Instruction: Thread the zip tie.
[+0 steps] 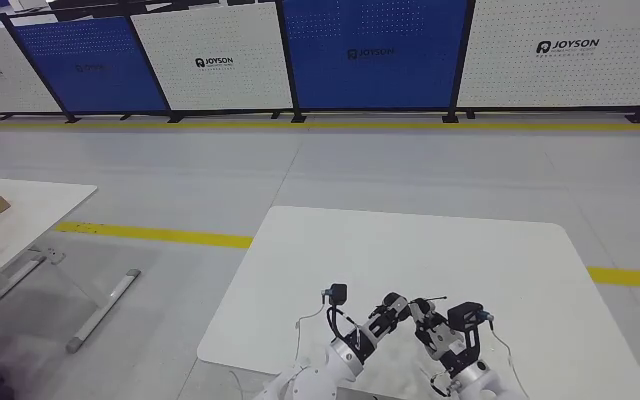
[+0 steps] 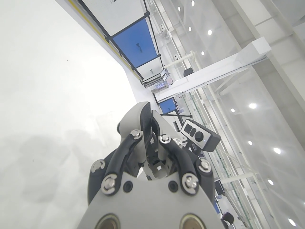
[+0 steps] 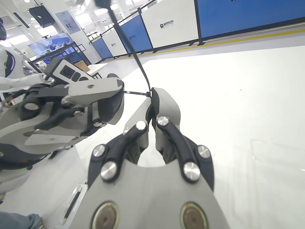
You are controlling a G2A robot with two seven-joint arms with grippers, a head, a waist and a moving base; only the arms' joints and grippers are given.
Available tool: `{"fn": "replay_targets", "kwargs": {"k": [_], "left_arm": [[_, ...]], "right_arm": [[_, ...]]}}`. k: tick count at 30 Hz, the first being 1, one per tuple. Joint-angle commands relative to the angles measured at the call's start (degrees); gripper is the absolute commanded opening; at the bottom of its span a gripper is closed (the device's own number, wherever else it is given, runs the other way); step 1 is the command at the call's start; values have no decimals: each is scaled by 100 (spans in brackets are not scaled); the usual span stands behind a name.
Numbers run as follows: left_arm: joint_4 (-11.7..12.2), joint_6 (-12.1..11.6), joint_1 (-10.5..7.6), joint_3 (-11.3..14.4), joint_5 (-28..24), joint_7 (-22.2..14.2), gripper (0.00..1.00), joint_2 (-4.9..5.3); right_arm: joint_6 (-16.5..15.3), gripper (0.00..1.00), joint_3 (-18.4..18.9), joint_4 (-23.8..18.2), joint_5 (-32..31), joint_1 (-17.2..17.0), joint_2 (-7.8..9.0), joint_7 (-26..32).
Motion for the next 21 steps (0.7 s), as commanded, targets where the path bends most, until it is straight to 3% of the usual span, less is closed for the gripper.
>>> {"fn": "replay_targets", "kwargs": {"k": [1,12,16,21], "left_arm": [[-25,-49,20,5,49,31,0,3],[-101,-153,73,10,162,134,0,7],[-72,-95,49,24,166,143,0,0],[-41,-74,34,29,160,158,0,-6]], "right_arm": [[2,0,-10,18,8,13,1,25],[-65,0,-48,48,96,52,12,109],[-82,29,0,17,183,33,22,109],[-101,31,44,-1,252,2,35,84]]}}
